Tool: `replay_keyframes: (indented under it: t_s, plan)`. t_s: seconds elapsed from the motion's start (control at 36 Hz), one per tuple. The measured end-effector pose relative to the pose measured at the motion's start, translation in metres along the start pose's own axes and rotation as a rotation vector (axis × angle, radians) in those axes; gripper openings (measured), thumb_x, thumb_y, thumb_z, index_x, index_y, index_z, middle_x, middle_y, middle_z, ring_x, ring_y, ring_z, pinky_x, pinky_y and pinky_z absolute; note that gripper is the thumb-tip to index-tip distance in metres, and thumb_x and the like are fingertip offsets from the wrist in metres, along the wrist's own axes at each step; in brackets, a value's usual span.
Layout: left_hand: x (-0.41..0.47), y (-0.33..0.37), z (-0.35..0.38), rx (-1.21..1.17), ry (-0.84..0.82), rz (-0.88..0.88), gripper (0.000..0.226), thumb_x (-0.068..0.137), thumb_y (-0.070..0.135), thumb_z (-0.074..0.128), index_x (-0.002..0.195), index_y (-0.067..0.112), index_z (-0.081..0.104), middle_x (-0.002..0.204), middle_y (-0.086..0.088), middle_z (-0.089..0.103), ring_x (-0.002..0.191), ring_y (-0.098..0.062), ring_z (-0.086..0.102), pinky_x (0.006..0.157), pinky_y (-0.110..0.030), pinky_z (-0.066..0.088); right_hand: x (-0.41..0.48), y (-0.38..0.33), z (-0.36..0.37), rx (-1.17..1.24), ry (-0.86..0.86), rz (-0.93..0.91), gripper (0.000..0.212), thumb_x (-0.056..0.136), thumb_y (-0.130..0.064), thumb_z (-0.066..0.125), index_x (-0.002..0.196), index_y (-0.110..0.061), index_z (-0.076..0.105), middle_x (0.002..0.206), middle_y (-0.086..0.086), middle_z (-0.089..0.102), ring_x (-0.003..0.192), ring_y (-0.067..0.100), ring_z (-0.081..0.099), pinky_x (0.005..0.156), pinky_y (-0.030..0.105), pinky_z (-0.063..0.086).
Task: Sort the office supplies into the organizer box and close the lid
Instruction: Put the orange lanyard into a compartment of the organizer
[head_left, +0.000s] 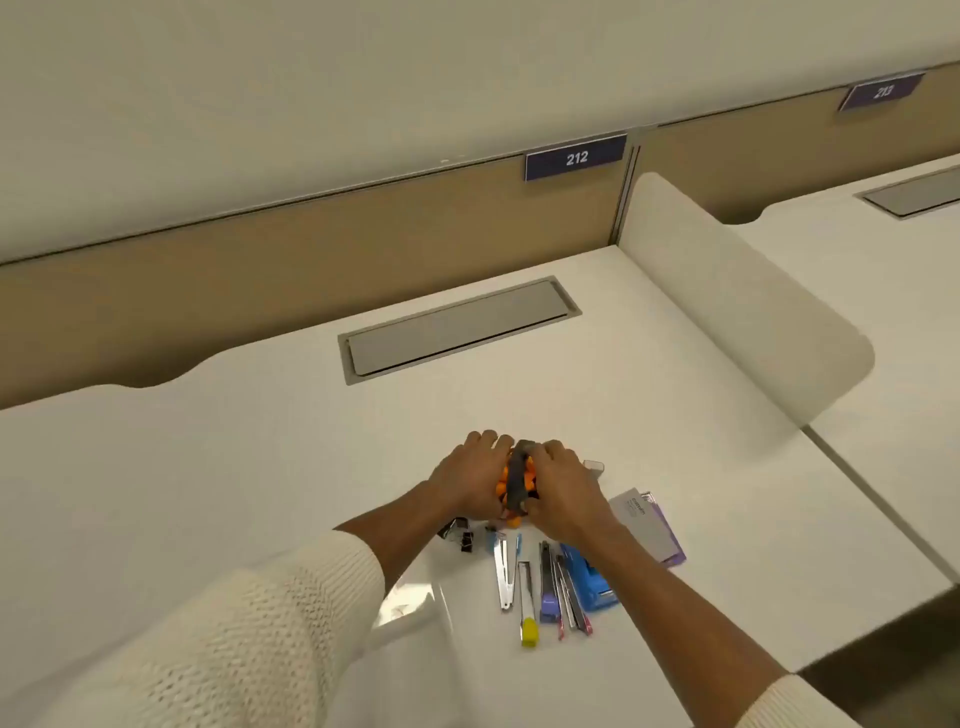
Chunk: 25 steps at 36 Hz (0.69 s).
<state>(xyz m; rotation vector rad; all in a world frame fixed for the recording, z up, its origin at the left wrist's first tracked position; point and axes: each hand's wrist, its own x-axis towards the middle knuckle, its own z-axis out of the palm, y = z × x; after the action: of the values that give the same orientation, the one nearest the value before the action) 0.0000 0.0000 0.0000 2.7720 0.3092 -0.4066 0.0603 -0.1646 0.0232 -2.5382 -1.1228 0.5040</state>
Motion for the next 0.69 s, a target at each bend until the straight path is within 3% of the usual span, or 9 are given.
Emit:
replay_keyframes:
  t_s: [0.08,0.22,0.31,0.53,0.61,0.69]
  plan:
    - [0.005,0.0,0.005,-0.075,-0.049,-0.003,0.094,0.062,0.06,0.085,0.14,0.027,0.043,0.13,-0.002,0.053,0.117,-0.023,0.053,0.098,-0.044,0.055,0.004,0.001,0.006,-0.036,0.026,0.017,0.072,0.083,-0.027,0.07,0.148,-0.019,0.04,0.138,0.008,0.051,0.122,0.028,0.05,0.089,0.042,0.054]
    - [0.003,0.007,-0.001,-0.175,-0.044,-0.035,0.081,0.071,0.029,0.088,0.141,0.021,0.049,0.13,-0.007,0.049,0.107,-0.028,0.061,0.092,-0.041,0.056,0.009,0.009,0.024,-0.049,0.013,0.025,0.072,0.084,-0.023,0.074,0.148,-0.017,0.042,0.142,0.008,0.05,0.124,0.029,0.052,0.09,0.04,0.053]
    - [0.005,0.007,-0.004,-0.207,-0.03,-0.07,0.065,0.074,0.02,0.085,0.133,0.018,0.057,0.123,-0.008,0.056,0.107,-0.029,0.061,0.09,-0.038,0.053,0.016,0.009,0.029,-0.031,0.03,0.022,0.066,0.083,-0.018,0.075,0.143,-0.016,0.047,0.133,0.01,0.054,0.115,0.03,0.058,0.087,0.04,0.056]
    - [-0.005,0.004,-0.021,-0.344,0.061,-0.124,0.042,0.077,0.014,0.083,0.118,0.016,0.073,0.111,-0.006,0.075,0.102,-0.027,0.069,0.091,-0.04,0.058,0.019,-0.003,0.019,0.002,0.117,0.056,0.026,0.085,-0.011,0.065,0.111,-0.016,0.065,0.094,0.007,0.061,0.082,0.025,0.058,0.063,0.035,0.045]
    - [-0.017,0.0,-0.034,-0.393,0.128,-0.134,0.04,0.076,0.016,0.086,0.114,0.015,0.075,0.109,-0.005,0.076,0.099,-0.025,0.069,0.088,-0.038,0.058,0.017,-0.013,0.005,0.047,0.171,0.039,0.028,0.086,-0.011,0.067,0.113,-0.018,0.069,0.092,0.006,0.063,0.078,0.022,0.053,0.063,0.032,0.035]
    - [-0.037,-0.001,-0.05,-0.396,0.188,-0.147,0.038,0.076,0.015,0.087,0.113,0.016,0.076,0.107,-0.004,0.077,0.097,-0.024,0.07,0.087,-0.038,0.06,0.009,-0.029,-0.008,0.072,0.199,-0.012,0.032,0.086,-0.014,0.07,0.117,-0.02,0.071,0.093,0.005,0.064,0.08,0.023,0.056,0.064,0.031,0.034]
